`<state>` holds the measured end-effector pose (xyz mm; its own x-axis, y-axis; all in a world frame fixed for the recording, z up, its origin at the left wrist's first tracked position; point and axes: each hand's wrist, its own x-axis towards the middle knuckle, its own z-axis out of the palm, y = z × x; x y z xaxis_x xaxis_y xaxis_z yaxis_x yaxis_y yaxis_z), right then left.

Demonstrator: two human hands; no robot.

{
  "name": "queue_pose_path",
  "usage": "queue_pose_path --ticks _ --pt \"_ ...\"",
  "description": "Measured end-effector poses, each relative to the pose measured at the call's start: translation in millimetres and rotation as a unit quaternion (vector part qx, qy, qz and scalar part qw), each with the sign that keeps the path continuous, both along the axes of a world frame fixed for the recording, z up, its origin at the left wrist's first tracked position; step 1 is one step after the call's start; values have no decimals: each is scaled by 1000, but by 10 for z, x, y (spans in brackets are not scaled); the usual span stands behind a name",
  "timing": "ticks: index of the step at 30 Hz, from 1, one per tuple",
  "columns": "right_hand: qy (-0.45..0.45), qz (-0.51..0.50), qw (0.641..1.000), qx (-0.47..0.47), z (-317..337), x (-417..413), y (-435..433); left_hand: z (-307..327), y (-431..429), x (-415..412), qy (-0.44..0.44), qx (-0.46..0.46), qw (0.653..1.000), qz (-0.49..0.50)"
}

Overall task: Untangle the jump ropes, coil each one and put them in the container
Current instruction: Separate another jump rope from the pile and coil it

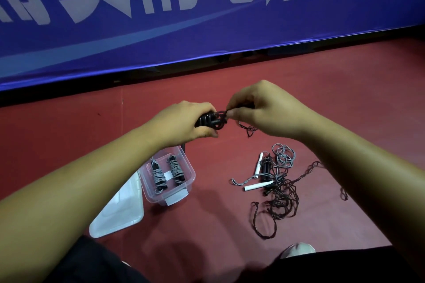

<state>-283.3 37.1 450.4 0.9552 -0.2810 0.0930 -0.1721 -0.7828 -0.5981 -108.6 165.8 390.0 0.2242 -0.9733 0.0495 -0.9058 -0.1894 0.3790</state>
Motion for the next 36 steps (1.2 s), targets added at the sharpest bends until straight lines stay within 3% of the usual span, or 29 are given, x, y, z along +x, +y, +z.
queue_pose_path --ticks 2,4,8,12,16,18,20,23,28,32,36 --pt "-34 -32 999 11 -16 14 -49 24 14 -63 -113 -21 993 -20" --pt "-61 -55 997 18 -46 36 -77 13 15 -146 -122 -41 991 -39" --pt "-66 -65 996 2 -126 73 -124 23 36 -253 -52 -24 998 -38" --pt "-70 -76 994 -19 -169 93 -196 73 56 -258 20 -68 997 -29" --pt "-54 -74 995 49 -246 105 -207 92 104 -274 68 -70 993 -69" --pt "-62 -80 989 106 -263 106 -213 105 134 -298 160 -84 981 -69" --pt "-79 -89 973 197 -248 96 -235 134 132 -318 302 -124 944 -33" --pt "-85 -96 937 325 -255 78 -239 166 89 -325 491 -190 850 15" --pt "-76 -114 906 400 -335 90 -207 156 44 -300 632 -223 740 57" --pt "-58 -110 935 333 -289 32 -207 132 23 -237 676 -213 701 76" --pt "0 -70 993 93 -166 -2 -151 144 3 -255 668 -213 704 112"
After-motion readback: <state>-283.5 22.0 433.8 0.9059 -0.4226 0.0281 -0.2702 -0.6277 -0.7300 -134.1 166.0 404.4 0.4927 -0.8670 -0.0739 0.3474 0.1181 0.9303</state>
